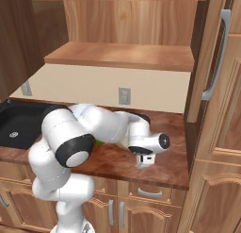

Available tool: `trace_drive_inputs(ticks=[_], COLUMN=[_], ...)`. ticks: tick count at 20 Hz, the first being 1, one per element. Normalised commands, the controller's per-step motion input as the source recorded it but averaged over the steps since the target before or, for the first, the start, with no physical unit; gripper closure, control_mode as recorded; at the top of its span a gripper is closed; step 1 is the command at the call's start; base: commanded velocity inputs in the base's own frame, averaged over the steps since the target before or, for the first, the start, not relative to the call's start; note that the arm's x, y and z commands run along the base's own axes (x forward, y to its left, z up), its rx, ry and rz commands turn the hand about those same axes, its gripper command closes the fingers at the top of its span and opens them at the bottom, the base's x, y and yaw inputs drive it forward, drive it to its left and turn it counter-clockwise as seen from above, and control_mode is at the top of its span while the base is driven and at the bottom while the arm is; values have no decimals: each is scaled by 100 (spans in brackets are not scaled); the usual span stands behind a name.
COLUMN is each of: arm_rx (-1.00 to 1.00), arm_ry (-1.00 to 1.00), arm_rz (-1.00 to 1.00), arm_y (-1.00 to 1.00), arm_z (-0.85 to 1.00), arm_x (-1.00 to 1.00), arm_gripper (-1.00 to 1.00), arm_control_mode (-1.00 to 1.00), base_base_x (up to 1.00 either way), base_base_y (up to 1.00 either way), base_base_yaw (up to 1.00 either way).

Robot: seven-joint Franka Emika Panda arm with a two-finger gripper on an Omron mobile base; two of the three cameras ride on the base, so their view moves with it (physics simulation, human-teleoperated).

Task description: Pick both bowls and place them on the counter. Then place the broccoli in one bowl and place the lime in the other bowl.

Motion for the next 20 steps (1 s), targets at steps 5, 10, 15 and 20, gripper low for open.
trace_drive_inputs(ticks=[5,10,15,20], arm_rx=[0,-1,-2,-4], arm_ry=[0,0,-4,-12], arm_rz=[3,4,2,0], arm_y=[-30,-27,-17,21], arm_z=[-3,0,-11,-31], arm_x=[0,-7,-14,-10], arm_gripper=[100,100,100,-100], arm_control_mode=[-100,-100,-100,-100], base_base_x=[0,0,0,0], base_base_y=[0,0,0,0], base_base_yaw=[0,0,0,0])
